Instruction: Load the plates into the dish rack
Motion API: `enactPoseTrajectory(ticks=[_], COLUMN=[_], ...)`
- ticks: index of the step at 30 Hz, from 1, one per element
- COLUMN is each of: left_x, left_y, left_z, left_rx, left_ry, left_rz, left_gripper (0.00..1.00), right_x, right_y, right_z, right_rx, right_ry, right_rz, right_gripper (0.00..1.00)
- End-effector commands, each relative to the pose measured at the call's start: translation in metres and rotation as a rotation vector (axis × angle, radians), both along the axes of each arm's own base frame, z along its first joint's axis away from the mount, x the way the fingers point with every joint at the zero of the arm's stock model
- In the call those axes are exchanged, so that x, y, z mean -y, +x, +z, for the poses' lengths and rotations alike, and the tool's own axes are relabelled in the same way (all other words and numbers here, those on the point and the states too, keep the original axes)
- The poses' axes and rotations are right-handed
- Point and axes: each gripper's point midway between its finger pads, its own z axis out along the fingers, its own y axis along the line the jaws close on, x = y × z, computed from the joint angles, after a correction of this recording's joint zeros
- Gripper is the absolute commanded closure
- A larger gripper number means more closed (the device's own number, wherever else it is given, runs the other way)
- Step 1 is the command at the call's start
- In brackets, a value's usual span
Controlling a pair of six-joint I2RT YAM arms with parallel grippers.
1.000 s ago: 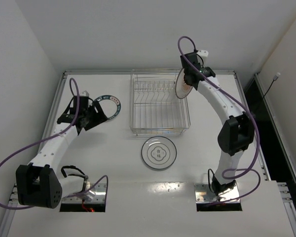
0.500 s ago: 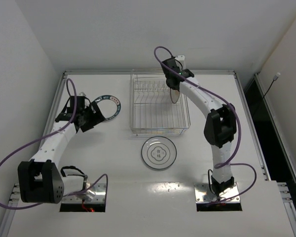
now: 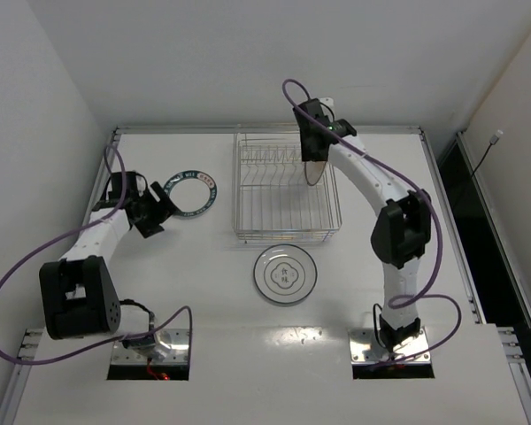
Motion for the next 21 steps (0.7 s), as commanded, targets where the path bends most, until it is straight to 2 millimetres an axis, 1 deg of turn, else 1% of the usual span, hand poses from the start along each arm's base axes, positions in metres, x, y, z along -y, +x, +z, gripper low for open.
enactPoseTrajectory(ticks=[1,2,3,4,5,6,7,8,9,10,11,12,13,14,15,16,17,18,19,20,21], left_x=[0.001,-0.002,-0.004,-0.001,-0.005,-0.003,-0.003,-0.005,-0.004,-0.005,-0.006,-0.01,-0.013,-0.014,-0.014,-0.019,-0.019,-0.022,-0.023,-0.026,-0.026], left_y=[0.016,0.018,0.022,0.021,0.024,0.025,0.027,0.032,0.031,0.036,0.036,0.041,0.044,0.046,0.048,0.056,0.058,0.058,0.063,0.069,0.069], left_z=[0.001,-0.004,-0.006,-0.012,-0.021,-0.026,-0.031,-0.033,-0.041,-0.051,-0.058,-0.062,-0.071,-0.076,-0.079,-0.077,-0.079,-0.085,-0.084,-0.083,-0.087], left_rx=[0.05,0.041,0.051,0.04,0.034,0.031,0.03,0.036,0.022,0.009,-0.007,-0.007,-0.024,-0.029,-0.031,-0.009,-0.01,-0.018,-0.009,0.003,-0.009], left_ry=[-0.064,-0.071,-0.091,-0.111,-0.13,-0.15,-0.159,-0.177,-0.187,-0.203,-0.205,-0.219,-0.228,-0.236,-0.244,-0.257,-0.263,-0.27,-0.275,-0.271,-0.281], left_rz=[0.019,0.035,0.055,0.058,0.094,0.101,0.112,0.125,0.137,0.155,0.172,0.2,0.219,0.229,0.239,0.265,0.273,0.29,0.297,0.309,0.321], left_gripper=[0.3,0.3,0.3,0.3,0.3,0.3,0.3,0.3,0.3,0.3,0.32,0.33,0.36,0.36,0.38,0.38,0.38,0.38,0.38,0.38,0.38], right_x=[0.002,0.007,0.01,0.011,0.013,0.014,0.015,0.016,0.015,0.019,0.018,0.021,0.029,0.032,0.042,0.047,0.056,0.058,0.065,0.066,0.071], right_y=[-0.015,-0.025,-0.03,-0.038,-0.05,-0.057,-0.066,-0.076,-0.083,-0.098,-0.106,-0.114,-0.124,-0.13,-0.134,-0.139,-0.143,-0.147,-0.149,-0.149,-0.153], right_z=[0.101,0.121,0.129,0.131,0.151,0.156,0.158,0.151,0.153,0.155,0.155,0.146,0.156,0.157,0.157,0.156,0.16,0.156,0.163,0.163,0.168], right_rx=[0.185,0.223,0.234,0.232,0.269,0.275,0.271,0.245,0.247,0.249,0.247,0.23,0.26,0.264,0.269,0.265,0.282,0.258,0.275,0.273,0.28], right_ry=[0.1,0.117,0.138,0.146,0.176,0.188,0.199,0.208,0.235,0.247,0.272,0.272,0.283,0.284,0.268,0.255,0.237,0.218,0.214,0.205,0.205], right_rz=[0.037,0.037,0.044,0.053,0.069,0.078,0.091,0.096,0.108,0.119,0.129,0.122,0.115,0.116,0.089,0.077,0.059,0.066,0.049,0.056,0.045], right_gripper=[0.42,0.37,0.36,0.36,0.34,0.34,0.34,0.34,0.34,0.34,0.34,0.34,0.34,0.34,0.34,0.32,0.32,0.31,0.31,0.31,0.31])
